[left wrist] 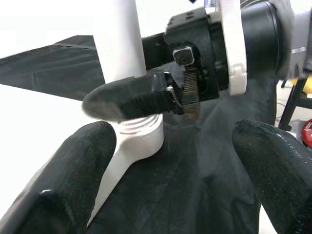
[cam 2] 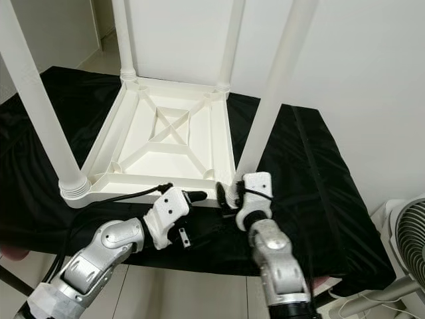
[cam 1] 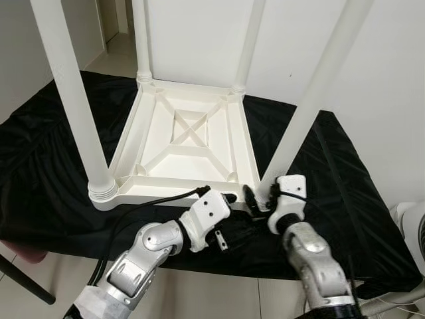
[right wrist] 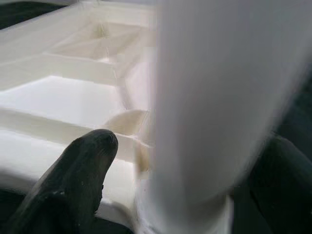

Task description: Building children table

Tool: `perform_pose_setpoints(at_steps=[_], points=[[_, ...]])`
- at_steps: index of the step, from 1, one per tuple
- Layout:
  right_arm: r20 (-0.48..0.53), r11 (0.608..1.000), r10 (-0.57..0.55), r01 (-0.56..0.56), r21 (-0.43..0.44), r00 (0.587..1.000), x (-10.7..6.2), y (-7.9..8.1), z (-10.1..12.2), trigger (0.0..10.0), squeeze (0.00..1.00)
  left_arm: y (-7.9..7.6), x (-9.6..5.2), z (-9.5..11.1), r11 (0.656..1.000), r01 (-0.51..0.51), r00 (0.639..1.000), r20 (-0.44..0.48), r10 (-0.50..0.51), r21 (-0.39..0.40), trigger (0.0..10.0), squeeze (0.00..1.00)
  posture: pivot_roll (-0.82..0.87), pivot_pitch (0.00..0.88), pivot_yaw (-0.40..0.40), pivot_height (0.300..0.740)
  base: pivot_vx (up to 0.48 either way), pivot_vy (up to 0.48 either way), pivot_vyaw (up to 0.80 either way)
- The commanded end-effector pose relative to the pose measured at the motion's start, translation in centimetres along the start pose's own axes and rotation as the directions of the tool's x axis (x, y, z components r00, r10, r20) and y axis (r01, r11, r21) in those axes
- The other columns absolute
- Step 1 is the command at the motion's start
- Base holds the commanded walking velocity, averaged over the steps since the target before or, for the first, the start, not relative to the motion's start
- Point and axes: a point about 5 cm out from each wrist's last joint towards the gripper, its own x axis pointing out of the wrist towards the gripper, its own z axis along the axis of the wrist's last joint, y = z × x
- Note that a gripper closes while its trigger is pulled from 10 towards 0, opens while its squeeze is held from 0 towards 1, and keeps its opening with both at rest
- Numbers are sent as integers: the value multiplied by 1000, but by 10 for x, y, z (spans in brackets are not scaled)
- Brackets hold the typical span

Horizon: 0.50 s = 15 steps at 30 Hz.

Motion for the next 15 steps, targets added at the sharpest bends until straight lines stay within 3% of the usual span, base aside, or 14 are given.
perform_pose_setpoints(at_steps=[1, 6, 10, 13, 14, 15], points=[[6, 1000, 29, -29, 4, 1000, 0, -3, 0, 10000, 0, -2, 1, 1, 999, 44, 999, -3, -44, 2, 10000, 0, -84, 0, -93, 740, 0, 0, 0], [-41, 985, 144, -147, -86, 989, 8, -16, -6, 10000, 0, -3, 2, 2, 999, 51, 999, 0, -51, 5, 10000, 0, -85, 0, -88, 740, 0, 0, 0], [-105, 957, 261, -272, -103, 960, 15, -14, -16, 10000, 0, -1, 3, 2, 999, 50, 999, 2, -50, 8, 10000, 0, -79, 0, -86, 740, 0, 0, 0], [-111, 953, 274, -286, -102, 955, 15, -13, -17, 10000, 0, 0, 3, 2, 999, 49, 999, 2, -49, 8, 10000, 0, -79, 0, -86, 740, 0, 0, 0], [-129, 947, 291, -305, -103, 948, 16, -12, -20, 8510, 0, 0, 3, 2, 999, 49, 999, 2, -49, 8, 10000, 0, -76, 0, -85, 740, 0, 0, 0], [-129, 947, 291, -305, -103, 948, 16, -12, -20, 8510, 0, 0, 3, 2, 999, 49, 999, 2, -49, 8, 10000, 0, -76, 0, -85, 740, 0, 0, 0]])
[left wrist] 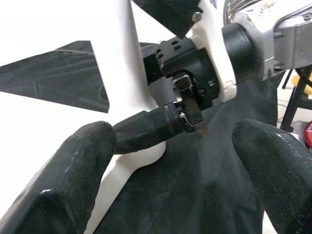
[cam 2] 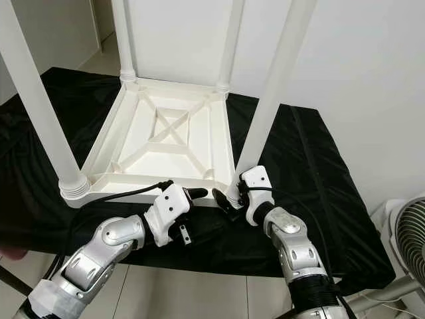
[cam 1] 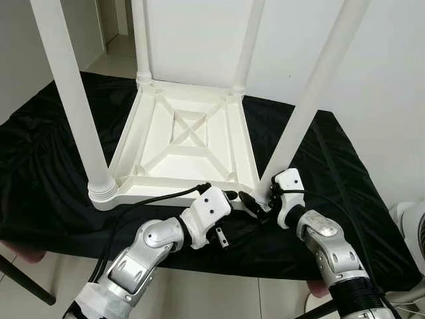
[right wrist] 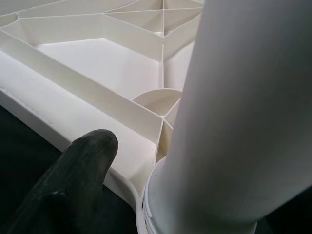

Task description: Building children table

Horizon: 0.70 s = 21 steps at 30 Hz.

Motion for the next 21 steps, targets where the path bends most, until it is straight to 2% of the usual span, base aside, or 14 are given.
perform_pose_setpoints(at_steps=[1, 3, 4, 5, 6, 11, 14, 15, 16, 21], points=[[-26, 1000, 28, -28, -2, 999, 1, 3, -5, 8510, 0, -2, 1, -1, 999, 48, 999, -5, -48, -3, 10000, 0, -76, 0, -85, 740, 0, 0, 0], [-26, 1000, 28, -28, -2, 999, 1, 3, -5, 8510, 0, -2, 1, -1, 999, 48, 999, -5, -48, -3, 10000, 0, -76, 0, -85, 740, 0, 0, 0], [-43, 998, 62, -63, -8, 997, 3, 5, -9, 1176, 0, -2, 1, 0, 999, 48, 999, -3, -48, -2, 10000, 0, -76, 0, -85, 740, 0, 0, 0], [-43, 998, 62, -63, -8, 997, 3, 5, -9, 1176, 0, -2, 1, 0, 999, 48, 999, -3, -48, -2, 10000, 0, -76, 0, -85, 740, 0, 0, 0], [-48, 996, 90, -90, -8, 995, 5, 7, -11, 0, 0, -2, 1, 0, 999, 47, 999, -2, -47, -1, 10000, 0, -71, 0, -82, 740, 0, 0, 0], [-46, 994, 110, -111, -12, 993, 5, 7, -13, 0, 0, -2, 1, 0, 999, 48, 999, -1, -48, -1, 10000, 0, -75, 0, -81, 740, 0, 0, 0], [-38, 997, 80, -80, -16, 996, 3, 3, -15, 0, 0, -3, 1, 0, 999, 52, 999, -1, -52, -2, 10000, 0, -78, 0, -82, 740, 0, 0, 0], [-40, 998, 55, -55, -6, 998, 2, 1, -16, 10000, 0, -3, 1, 0, 999, 53, 999, -2, -53, -3, 10000, 0, -81, 0, -81, 740, 0, 0, 0], [-40, 998, 55, -55, -6, 998, 2, 1, -16, 10000, 0, -3, 1, 0, 999, 53, 999, -2, -53, -3, 10000, 0, -81, 0, -81, 740, 0, 0, 0], [-33, 993, -97, 99, 65, 995, 2, 1, -13, 10000, 0, -4, 1, 0, 998, 54, 999, 0, -54, -11, 10000, 0, -79, 0, -88, 740, 0, 0, 0]])
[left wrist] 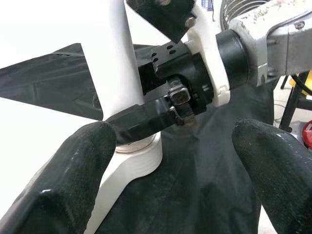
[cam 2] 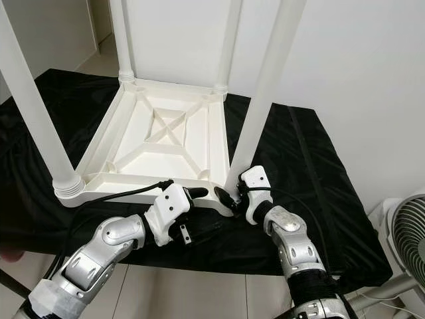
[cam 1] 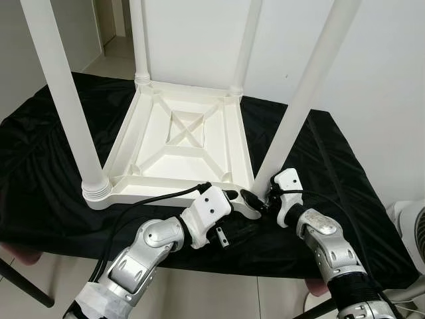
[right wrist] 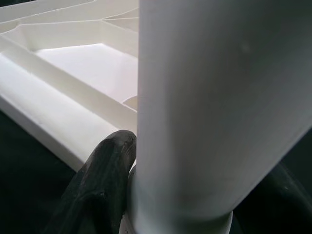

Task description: Building children table

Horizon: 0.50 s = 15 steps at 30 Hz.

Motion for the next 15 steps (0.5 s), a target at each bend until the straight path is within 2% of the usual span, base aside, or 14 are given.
perform_pose_setpoints(at_steps=[1, 4, 8, 10, 11, 12, 13, 14, 15], points=[[-54, 997, -68, 70, 44, 996, -3, 0, -9, 10000, 0, -4, 1, 0, 999, 52, 999, -1, -52, -10, 10000, 0, -79, 0, -88, 740, 0, 0, 0], [-58, 969, -189, 196, 148, 980, -2, 4, -7, 10000, 0, -5, 1, -1, 999, 51, 999, -3, -51, -11, 10000, 0, -76, 0, -93, 740, 0, 0, 0], [-67, 941, -277, 285, 184, 958, -4, 12, -5, 10000, 0, -6, 1, -1, 998, 53, 999, -4, -53, -13, 10000, 0, -76, 0, -95, 740, 0, 0, 0], [-97, 892, -375, 387, 232, 922, -7, 21, -6, 10000, 0, -7, 1, -2, 998, 60, 998, -6, -60, -12, 10000, 0, -79, 0, -97, 740, 0, 0, 0], [-97, 892, -375, 387, 232, 922, -7, 21, -6, 10000, 0, -7, 1, -2, 998, 60, 998, -6, -60, -12, 10000, 0, -79, 0, -97, 740, 0, 0, 0], [-104, 867, -435, 447, 219, 894, -9, 25, -7, 10000, 0, -8, 1, -2, 998, 63, 998, -7, -63, -10, 10000, 0, -77, 0, -101, 740, 0, 0, 0], [-104, 867, -435, 447, 219, 894, -9, 25, -7, 10000, 0, -8, 1, -2, 998, 63, 998, -7, -63, -10, 10000, 0, -77, 0, -101, 740, 0, 0, 0], [-98, 839, -497, 506, 199, 862, -12, 26, -6, 10000, 0, -8, 1, -1, 998, 66, 998, -8, -66, -4, 10000, 0, -77, 0, -101, 740, 0, 0, 0], [-113, 789, -574, 585, 188, 811, -15, 32, -7, 10000, 0, -7, 2, -1, 998, 67, 998, -9, -67, 1, 10000, 0, -77, 0, -101, 740, 0, 0, 0]])
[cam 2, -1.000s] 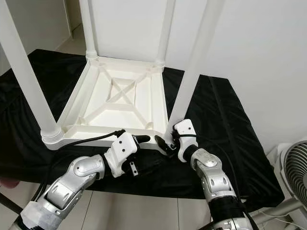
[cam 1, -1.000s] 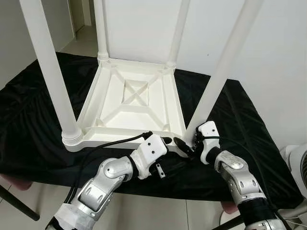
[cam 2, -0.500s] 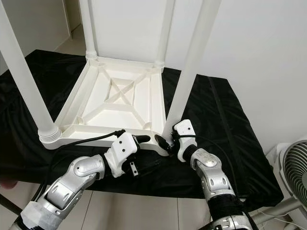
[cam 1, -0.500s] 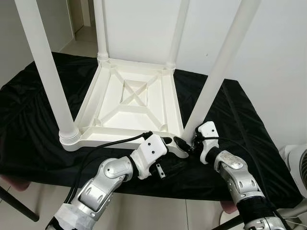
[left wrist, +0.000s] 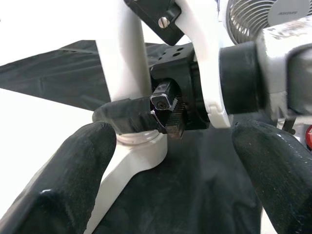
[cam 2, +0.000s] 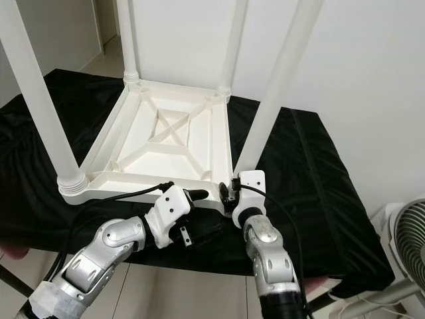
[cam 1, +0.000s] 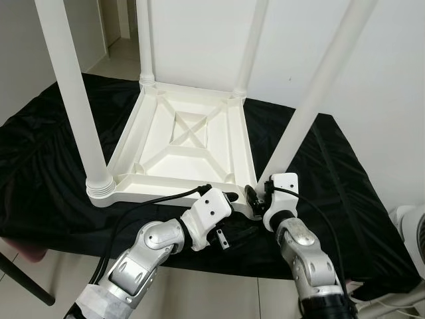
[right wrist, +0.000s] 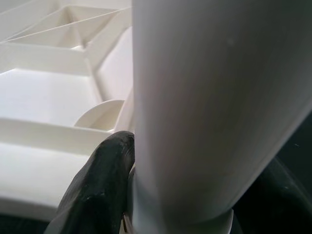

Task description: Building children table

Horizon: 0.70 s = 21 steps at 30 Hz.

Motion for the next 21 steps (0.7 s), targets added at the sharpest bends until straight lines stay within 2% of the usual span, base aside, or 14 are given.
perform_pose_setpoints(at_steps=[1, 3, 4, 8, 11, 12, 15, 16, 18, 19, 20, 21], points=[[-45, 994, -106, 107, 12, 993, -6, -9, -11, 10000, 0, -6, 2, 0, 998, 65, 998, -5, -65, 7, 10000, 0, -77, 0, -101, 740, 0, 0, 0], [-41, 992, -122, 123, 10, 992, -8, -6, -11, 10000, 0, -6, 2, 0, 998, 66, 998, -4, -66, 8, 10000, 0, -72, 0, -106, 740, 0, 0, 0], [-38, 997, -80, 80, 16, 996, -8, 1, -9, 10000, 0, -6, 2, 0, 998, 66, 998, -5, -66, 6, 10000, 0, -74, 0, -105, 740, 0, 0, 0], [-17, 998, -57, 58, 24, 998, -5, 2, -4, 10000, 0, -8, 2, -1, 998, 70, 998, -6, -70, 3, 10000, 0, -76, 0, -103, 740, 0, 0, 0], [-13, 996, -57, 58, 73, 998, -5, 1, -2, 10000, 0, -11, 3, -1, 997, 80, 997, -5, -80, 1, 10000, 0, -78, 0, -101, 740, 0, 0, 0], [10, 996, -33, 32, 85, 999, -5, 1, 1, 10000, 1000, -12, 3, -1, 996, 84, 996, -4, -84, 0, 10000, 0, -78, 0, -103, 740, 0, 0, 0], [40, 996, -10, 6, 86, 999, -7, 0, 6, 10000, 1000, -12, 3, -1, 996, 85, 996, -4, -85, 0, 10000, 0, -78, 0, -103, 740, 0, 0, 0], [43, 998, 40, -42, 54, 998, -7, -3, 6, 10000, 1000, -10, 3, -1, 997, 81, 997, -5, -81, 2, 10000, 0, -75, 0, -103, 740, 0, 0, 0], [41, 998, 52, -54, 45, 998, -7, -4, 5, 10000, 1000, -10, 3, -1, 997, 80, 997, -6, -80, 2, 10000, 0, -75, 0, -103, 740, 0, 0, 0], [42, 996, 81, -82, 30, 996, -6, -7, 5, 10000, 529, -10, 3, -1, 997, 79, 997, -5, -79, 3, 10000, 0, -74, 0, -104, 740, 0, 0, 0], [48, 992, 129, -129, 8, 991, -5, -12, 5, 10000, 0, -10, 3, -1, 997, 79, 997, -5, -79, 3, 10000, 0, -74, 0, -104, 740, 0, 0, 0], [48, 992, 129, -129, 8, 991, -5, -12, 5, 10000, 0, -10, 3, -1, 997, 79, 997, -5, -79, 3, 10000, 0, -74, 0, -104, 740, 0, 0, 0]])
